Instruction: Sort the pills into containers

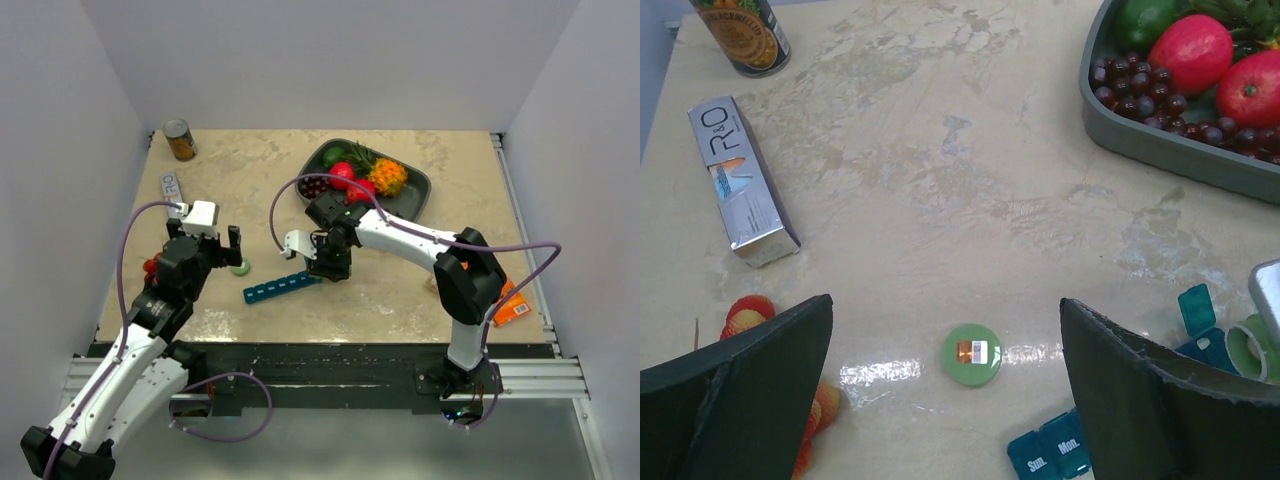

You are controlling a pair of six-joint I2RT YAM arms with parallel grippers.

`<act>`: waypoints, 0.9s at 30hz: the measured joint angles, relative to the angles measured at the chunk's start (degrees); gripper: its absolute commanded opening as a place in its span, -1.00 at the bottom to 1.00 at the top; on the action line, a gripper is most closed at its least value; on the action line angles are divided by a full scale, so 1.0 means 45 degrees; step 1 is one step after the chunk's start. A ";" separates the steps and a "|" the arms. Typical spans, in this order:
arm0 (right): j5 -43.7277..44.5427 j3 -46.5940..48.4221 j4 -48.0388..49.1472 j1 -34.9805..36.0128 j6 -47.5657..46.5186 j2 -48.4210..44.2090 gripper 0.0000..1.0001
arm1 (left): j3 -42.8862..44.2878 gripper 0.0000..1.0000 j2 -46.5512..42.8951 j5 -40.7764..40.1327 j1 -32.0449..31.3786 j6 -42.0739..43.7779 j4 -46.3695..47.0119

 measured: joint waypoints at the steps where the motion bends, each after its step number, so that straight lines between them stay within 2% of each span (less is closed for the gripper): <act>1: 0.0117 0.0131 -0.0087 0.0083 0.0010 0.0155 -1.00 | 0.0000 0.99 -0.0005 -0.0019 0.0000 0.0000 0.0000; 16: 0.1957 0.0583 -0.0865 0.0661 0.0044 0.0612 -1.00 | 0.0000 0.99 -0.0083 -0.0107 0.0000 0.0000 -0.0005; 27: 0.2356 0.0971 -0.1132 0.0899 0.0073 0.1122 -1.00 | 0.0000 0.99 -0.0112 -0.0107 0.0000 0.0000 -0.0005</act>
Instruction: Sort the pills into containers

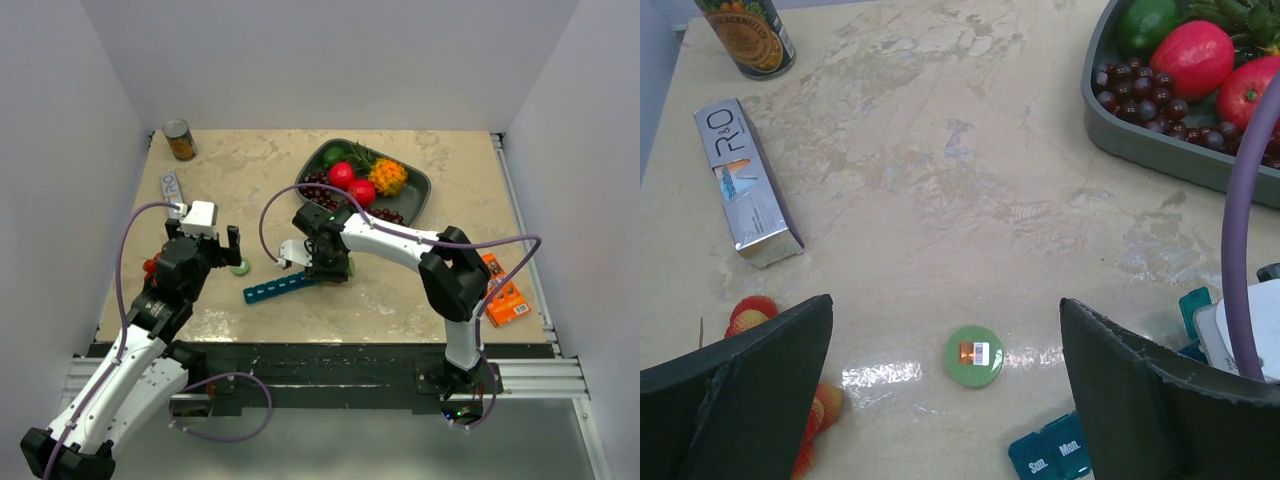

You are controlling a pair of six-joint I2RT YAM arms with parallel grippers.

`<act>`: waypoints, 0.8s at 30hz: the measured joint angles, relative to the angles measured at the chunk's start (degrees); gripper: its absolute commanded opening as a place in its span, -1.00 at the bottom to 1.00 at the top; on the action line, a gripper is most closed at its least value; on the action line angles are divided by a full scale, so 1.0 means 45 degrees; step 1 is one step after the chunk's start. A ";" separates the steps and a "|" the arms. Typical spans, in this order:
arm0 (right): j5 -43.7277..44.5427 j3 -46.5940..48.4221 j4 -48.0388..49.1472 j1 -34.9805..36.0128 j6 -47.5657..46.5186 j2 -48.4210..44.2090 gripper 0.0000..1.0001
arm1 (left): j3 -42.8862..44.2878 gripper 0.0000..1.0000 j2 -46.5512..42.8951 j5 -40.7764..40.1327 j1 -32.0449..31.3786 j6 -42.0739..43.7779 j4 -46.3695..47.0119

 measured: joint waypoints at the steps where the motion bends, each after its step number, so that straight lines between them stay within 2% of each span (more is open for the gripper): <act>1: 0.0010 0.0000 -0.0019 0.0000 0.0019 0.0029 -1.00 | 0.0000 0.99 0.0000 0.0005 0.0000 0.0000 -0.0005; 24: 0.0937 0.0102 -0.0189 0.0131 0.0083 0.0049 -1.00 | 0.0000 0.99 -0.0044 0.0005 0.0000 0.0000 0.0000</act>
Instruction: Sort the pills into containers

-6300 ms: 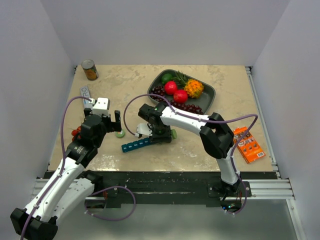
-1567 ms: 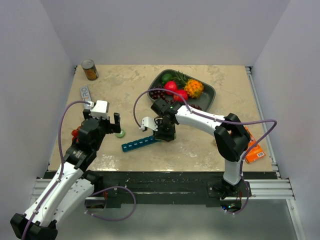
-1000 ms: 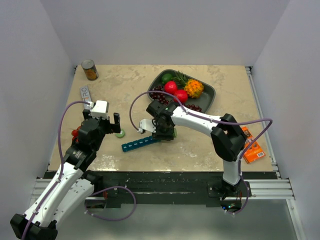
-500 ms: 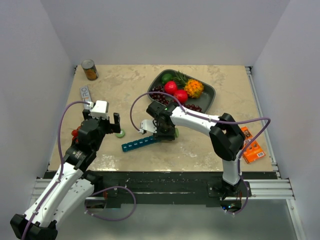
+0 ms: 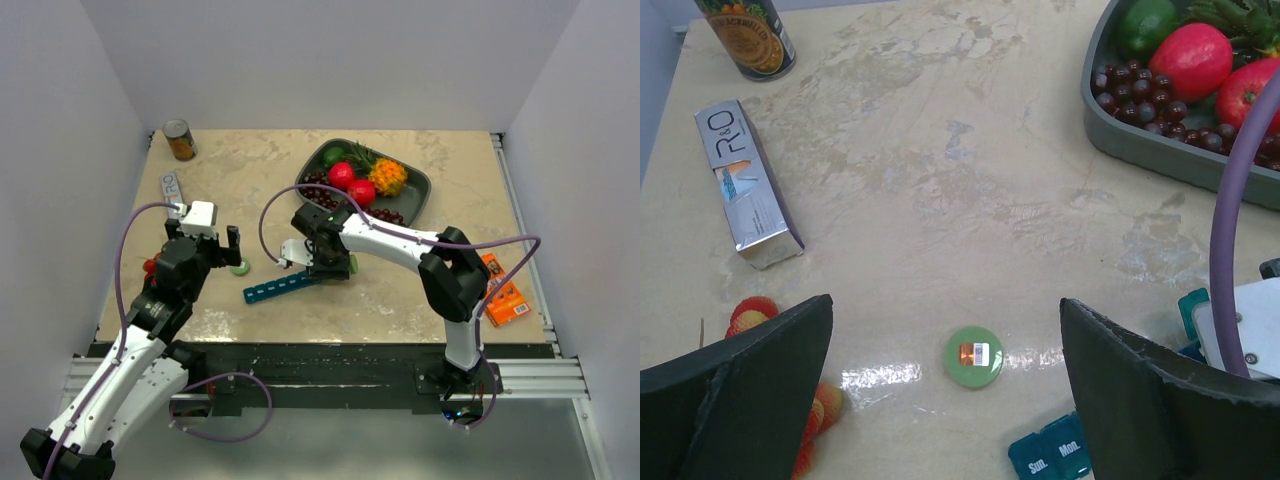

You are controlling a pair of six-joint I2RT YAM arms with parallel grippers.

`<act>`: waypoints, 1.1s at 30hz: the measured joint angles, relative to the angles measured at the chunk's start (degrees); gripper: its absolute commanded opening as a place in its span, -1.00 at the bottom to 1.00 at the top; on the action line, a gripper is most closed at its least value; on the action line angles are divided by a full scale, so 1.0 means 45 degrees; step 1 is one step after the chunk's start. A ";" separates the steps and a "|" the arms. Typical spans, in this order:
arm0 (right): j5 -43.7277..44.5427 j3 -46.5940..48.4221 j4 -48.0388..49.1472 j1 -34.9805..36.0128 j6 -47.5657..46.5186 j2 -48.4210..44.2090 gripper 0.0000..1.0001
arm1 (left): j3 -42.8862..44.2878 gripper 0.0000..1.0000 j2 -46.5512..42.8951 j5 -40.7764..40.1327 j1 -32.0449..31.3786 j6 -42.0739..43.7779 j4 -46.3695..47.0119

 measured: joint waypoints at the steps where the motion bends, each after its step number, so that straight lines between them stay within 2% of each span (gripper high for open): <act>1: -0.0005 0.0000 0.0000 0.0000 -0.0005 0.0000 -1.00 | 0.0000 0.99 0.0000 0.0000 0.0000 0.0000 0.0000; 13: -0.0248 0.0000 0.0000 -0.0010 0.0039 0.0000 -1.00 | 0.0000 0.99 -0.0034 0.0005 0.0000 0.0000 -0.0010; 21: -0.1933 0.0000 0.0005 -0.0631 0.0126 -0.0554 -1.00 | 0.0000 0.99 -0.0457 0.0136 0.0000 -0.0189 -0.0005; 26: -0.4357 -0.0078 0.0112 -0.1671 0.0112 -0.2346 -1.00 | 0.0000 0.99 -0.0787 0.0724 0.0000 -0.1243 -0.0087; 33: -1.0671 -0.0316 0.0602 -0.3604 -0.0369 -0.4881 -1.00 | 0.0019 1.00 -0.0928 0.1899 0.0000 -0.3434 -0.0306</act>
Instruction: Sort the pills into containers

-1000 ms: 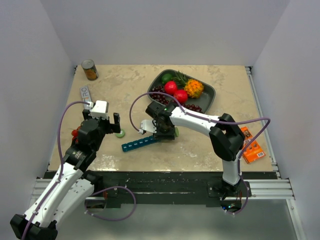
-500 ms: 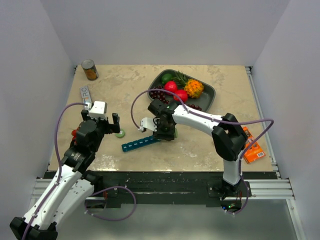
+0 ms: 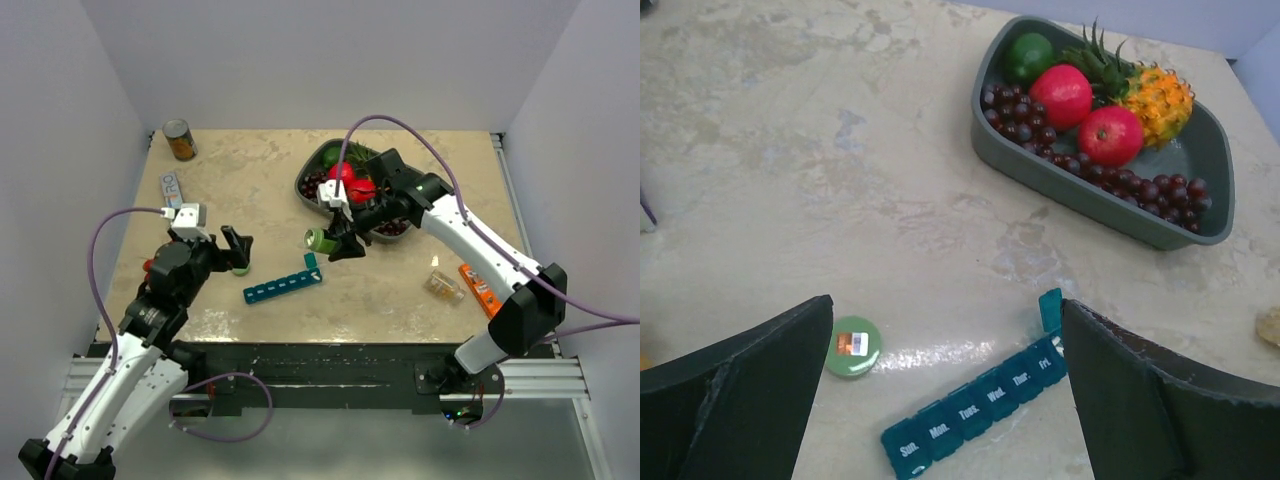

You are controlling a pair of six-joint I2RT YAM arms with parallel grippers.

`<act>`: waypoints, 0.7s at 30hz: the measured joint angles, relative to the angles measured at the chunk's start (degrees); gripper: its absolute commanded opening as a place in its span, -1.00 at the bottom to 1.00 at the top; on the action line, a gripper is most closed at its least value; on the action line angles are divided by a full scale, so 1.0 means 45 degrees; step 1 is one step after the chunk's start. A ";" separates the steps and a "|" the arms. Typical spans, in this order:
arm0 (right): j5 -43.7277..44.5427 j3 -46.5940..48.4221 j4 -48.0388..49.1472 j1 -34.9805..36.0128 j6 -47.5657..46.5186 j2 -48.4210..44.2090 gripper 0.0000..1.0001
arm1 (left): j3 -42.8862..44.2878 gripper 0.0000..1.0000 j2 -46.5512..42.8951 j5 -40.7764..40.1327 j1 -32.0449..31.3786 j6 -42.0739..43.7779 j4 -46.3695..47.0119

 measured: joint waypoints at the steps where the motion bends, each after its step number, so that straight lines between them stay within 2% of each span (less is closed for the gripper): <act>1: -0.1049 -0.0049 0.0097 -0.0063 -0.0248 -0.0155 -1.00 | 0.0049 0.99 0.0189 0.0073 0.0000 -0.0199 -0.0102; 4: -0.3954 -0.0053 0.0068 0.0010 -0.1413 -0.0228 -1.00 | 0.0423 0.99 0.1010 0.0257 0.0000 -0.0733 -0.0636; 7: -0.6139 0.0874 -0.2210 0.0121 -0.4269 0.0325 -1.00 | 0.0908 1.00 0.1778 0.0369 0.0000 -0.1132 -0.1205; 9: -0.6926 0.1345 -0.3245 0.0097 -0.5697 0.0481 -1.00 | 0.1171 0.99 0.1962 0.0350 0.0005 -0.1248 -0.1617; 11: -0.7441 0.1307 -0.3672 -0.0107 -0.6222 0.0126 -1.00 | 0.1433 0.99 0.2064 0.0262 0.0010 -0.1341 -0.1991; 13: -0.7626 0.0359 -0.2297 -0.0374 -0.4857 -0.0899 -1.00 | 0.1564 0.99 0.2186 0.0175 0.0034 -0.1355 -0.2254; 16: -0.6392 -0.2837 0.2157 -0.0583 -0.1005 -0.3512 -1.00 | 0.1579 0.99 0.2749 0.0146 0.0126 -0.1350 -0.2443; 18: -0.5906 -0.4216 0.3551 -0.0588 0.0578 -0.4614 -1.00 | 0.1579 0.99 0.3585 0.0141 0.0194 -0.1341 -0.2516; 21: -0.5605 -0.4745 0.4643 -0.0544 0.1729 -0.4988 -1.00 | 0.1579 0.99 0.4979 0.0097 0.0257 -0.1311 -0.2521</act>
